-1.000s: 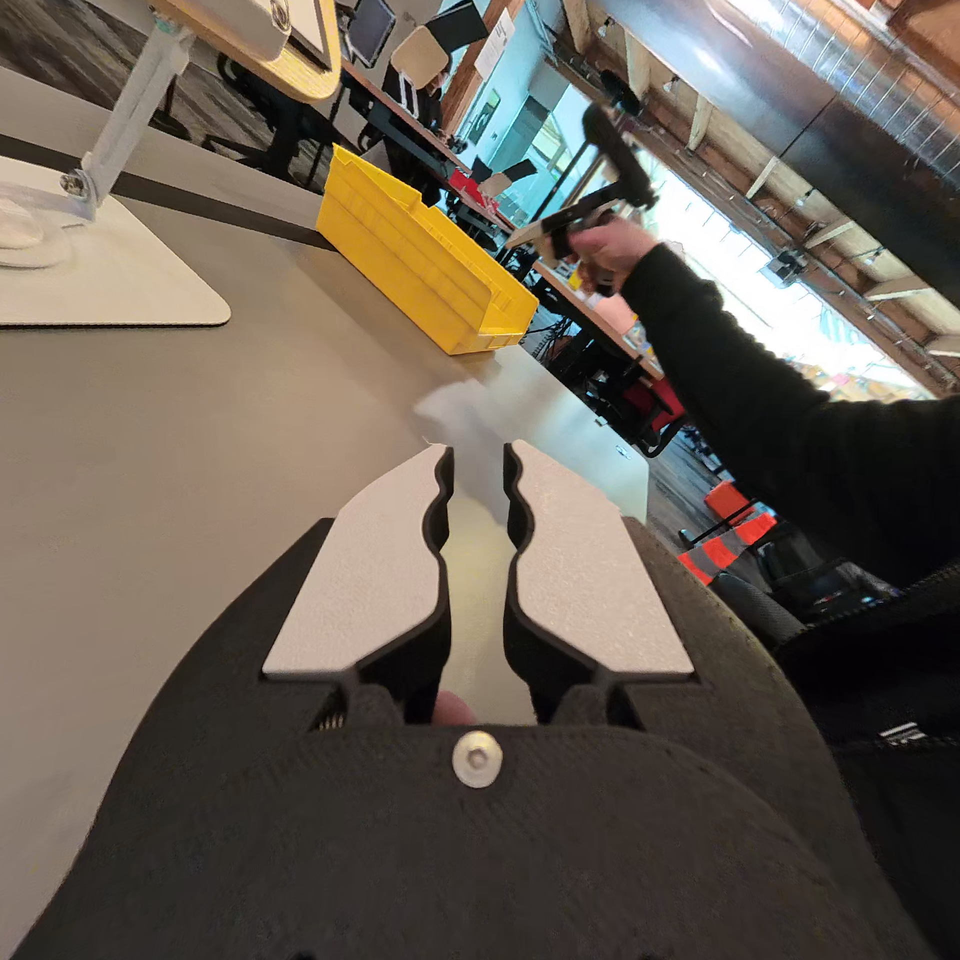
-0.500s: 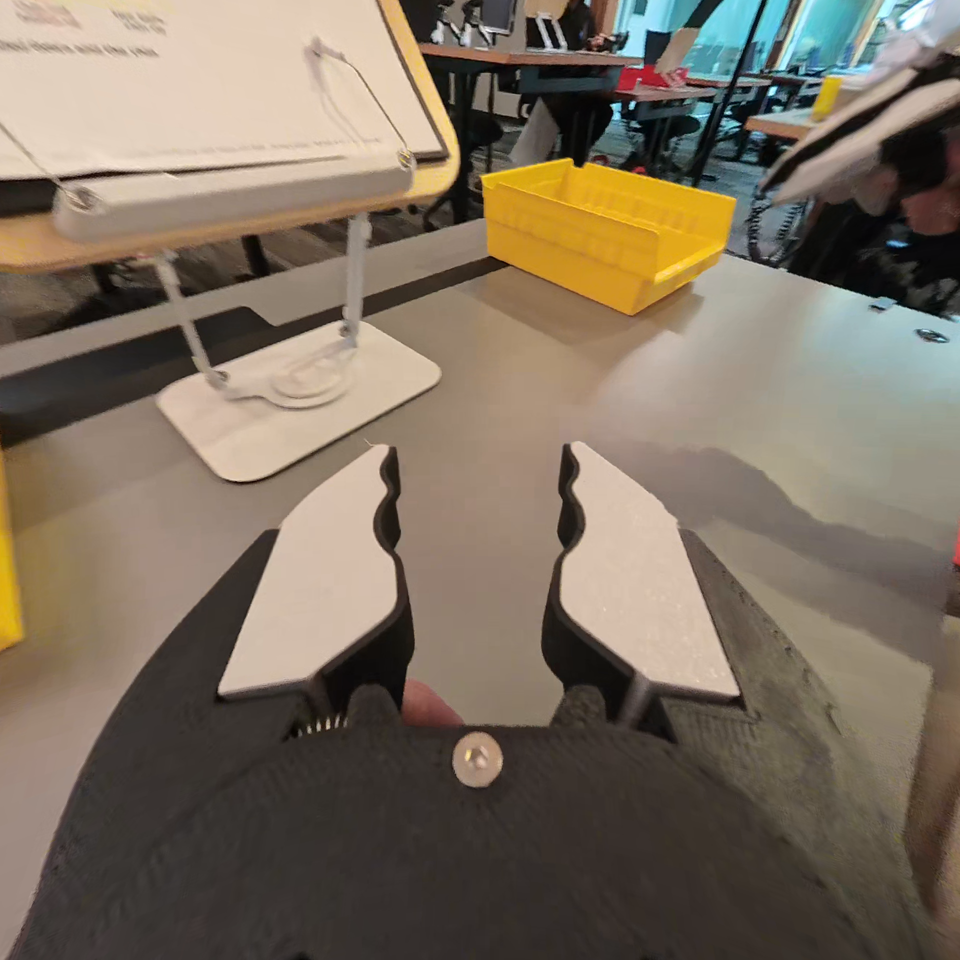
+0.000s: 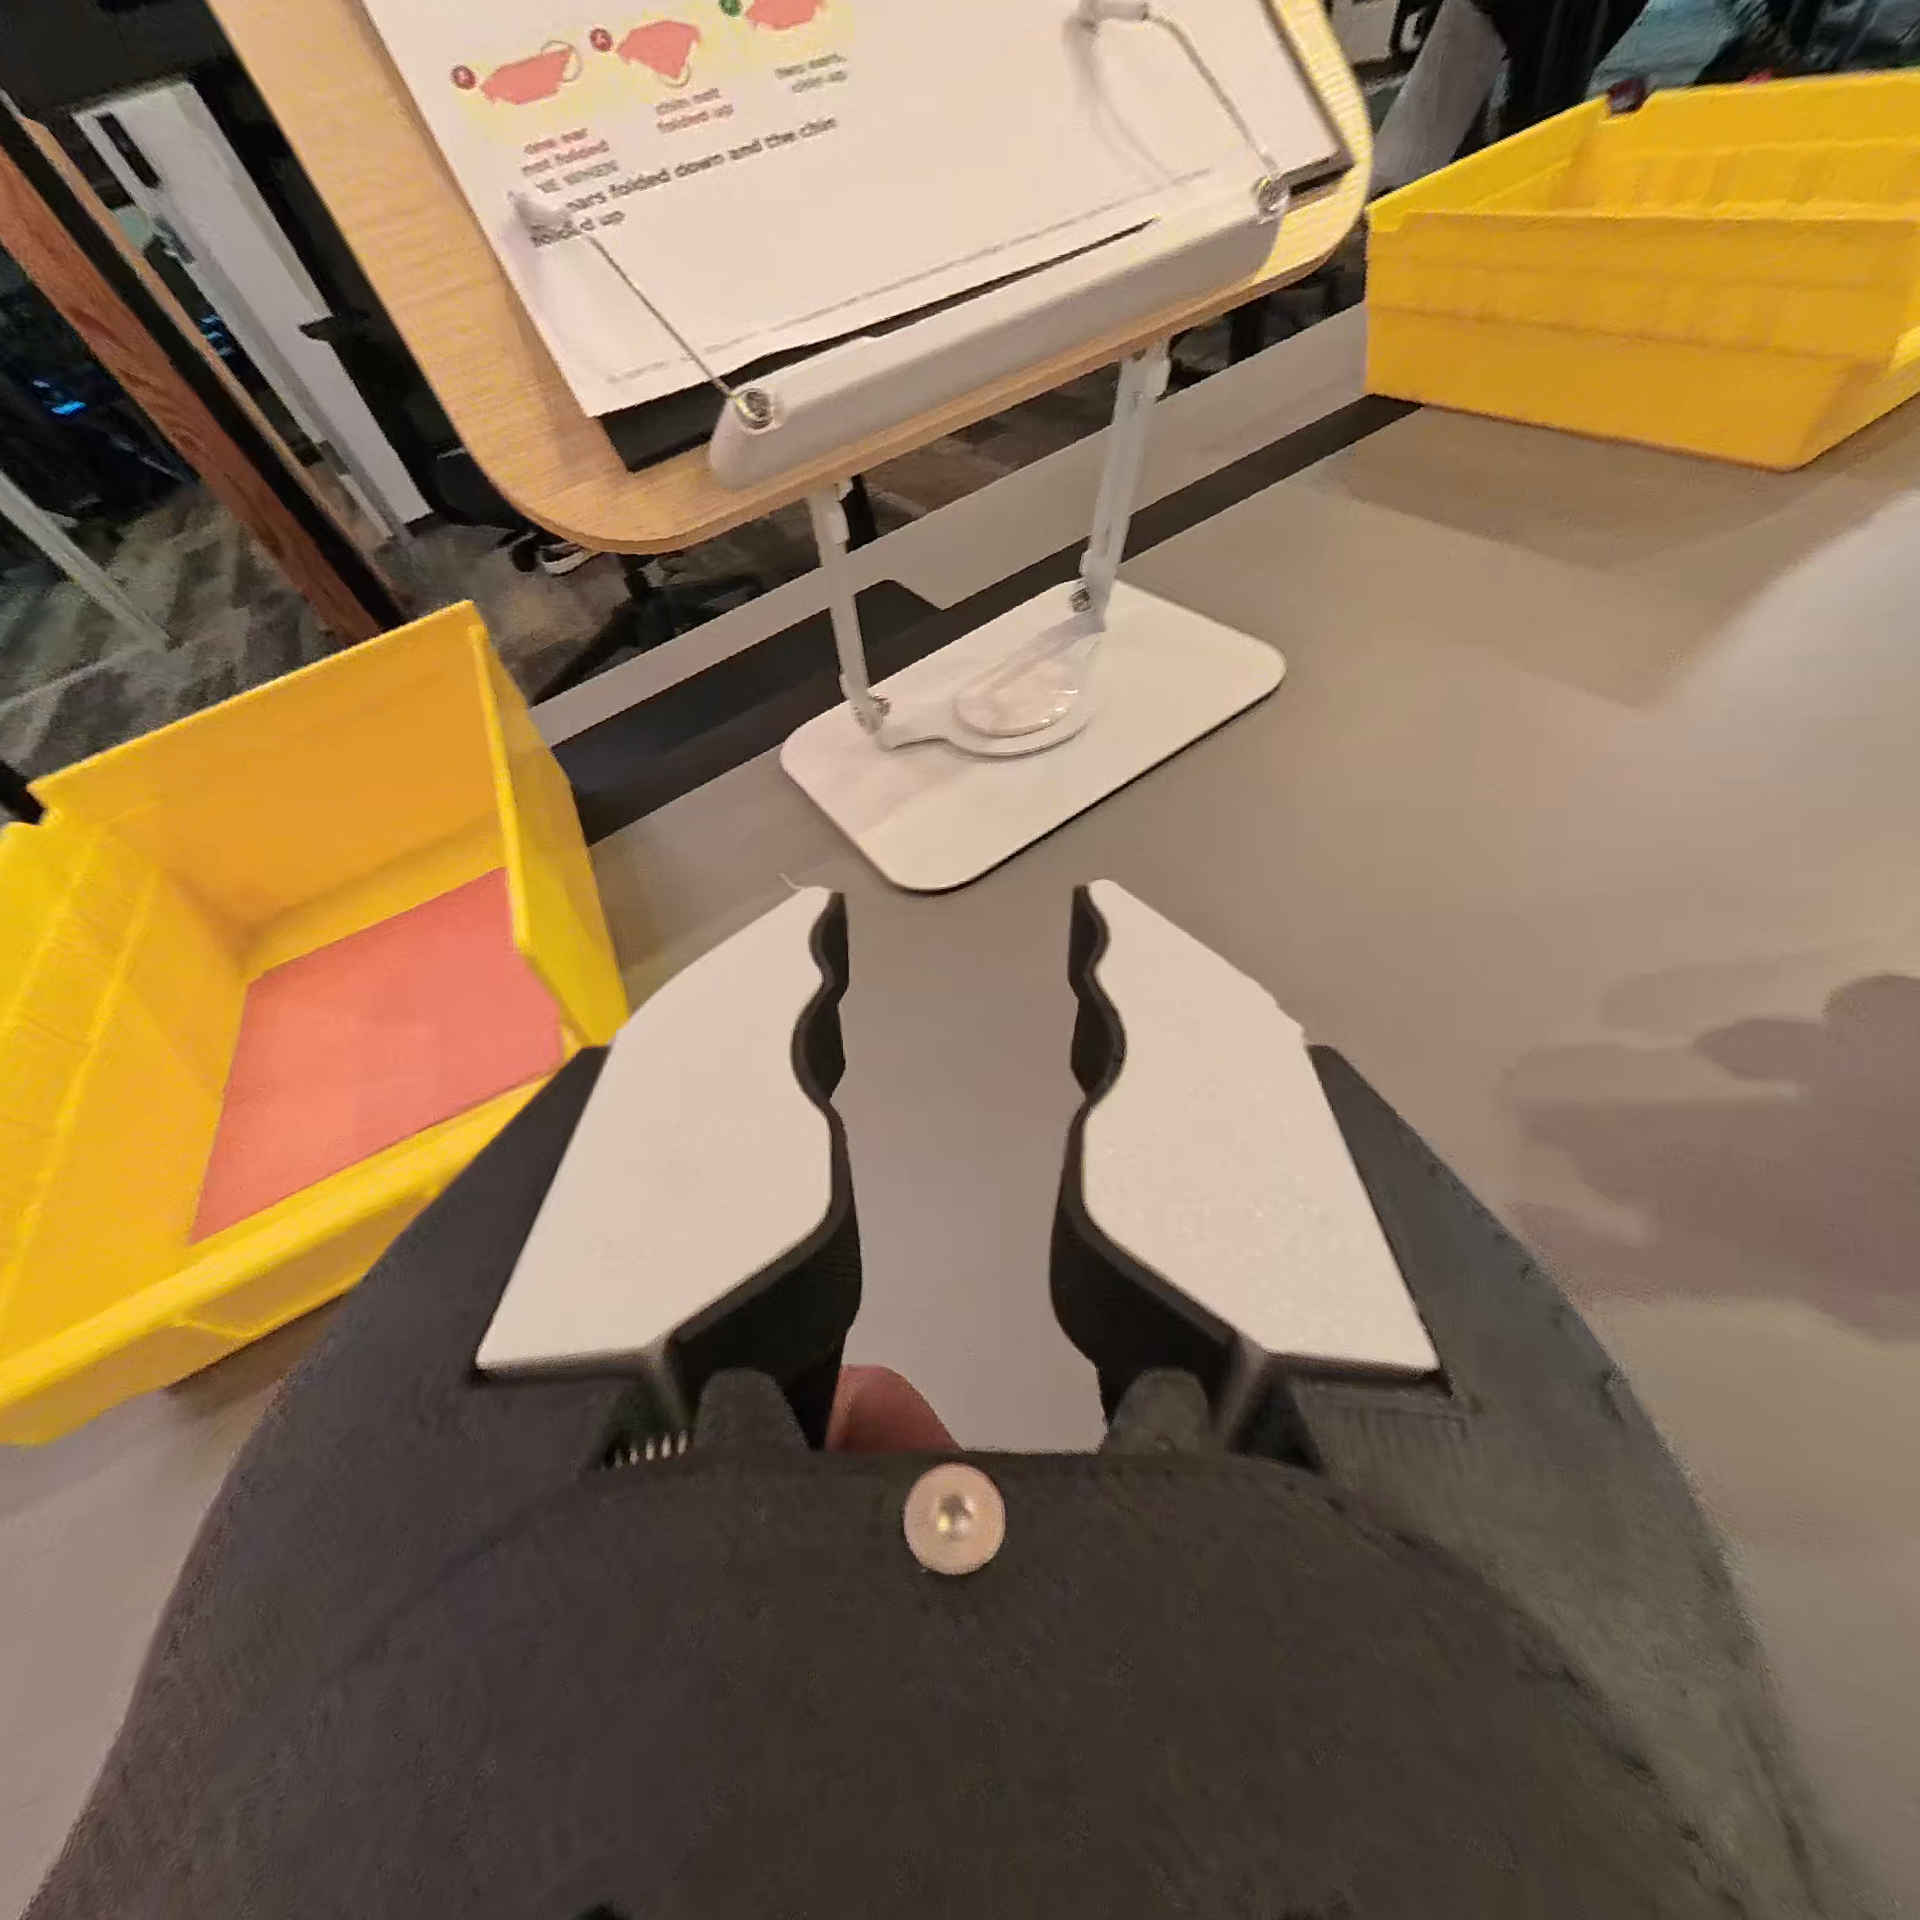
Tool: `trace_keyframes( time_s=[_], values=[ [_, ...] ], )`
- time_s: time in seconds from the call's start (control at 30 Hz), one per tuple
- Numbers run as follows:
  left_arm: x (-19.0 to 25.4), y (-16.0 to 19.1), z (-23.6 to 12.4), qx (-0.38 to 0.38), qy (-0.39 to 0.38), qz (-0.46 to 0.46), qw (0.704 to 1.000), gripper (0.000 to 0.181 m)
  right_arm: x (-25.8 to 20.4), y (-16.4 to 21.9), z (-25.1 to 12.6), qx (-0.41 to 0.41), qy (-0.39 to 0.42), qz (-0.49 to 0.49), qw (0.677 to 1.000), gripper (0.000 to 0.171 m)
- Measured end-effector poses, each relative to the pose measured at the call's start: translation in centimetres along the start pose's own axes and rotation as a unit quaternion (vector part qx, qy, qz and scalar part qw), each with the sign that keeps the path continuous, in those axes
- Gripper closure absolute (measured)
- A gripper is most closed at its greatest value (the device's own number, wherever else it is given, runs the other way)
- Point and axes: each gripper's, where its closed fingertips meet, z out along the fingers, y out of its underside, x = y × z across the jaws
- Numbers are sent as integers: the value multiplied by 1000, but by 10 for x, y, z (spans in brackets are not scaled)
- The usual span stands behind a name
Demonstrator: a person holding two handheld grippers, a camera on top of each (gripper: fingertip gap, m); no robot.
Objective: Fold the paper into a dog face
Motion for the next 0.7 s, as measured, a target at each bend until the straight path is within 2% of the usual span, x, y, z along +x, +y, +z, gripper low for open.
trace_keyframes(
  time_s=[0.27,0.47,0.7],
  values=[
    [-55,1,3,-22,-62,37,997,125,10,26,18,-42,35,-57,997,138],
    [-106,-5,8,-35,-108,50,992,125,23,36,14,-61,63,-89,992,138],
    [-136,-5,22,-61,-125,68,988,126,19,49,22,-89,51,-119,988,138]
  ],
)
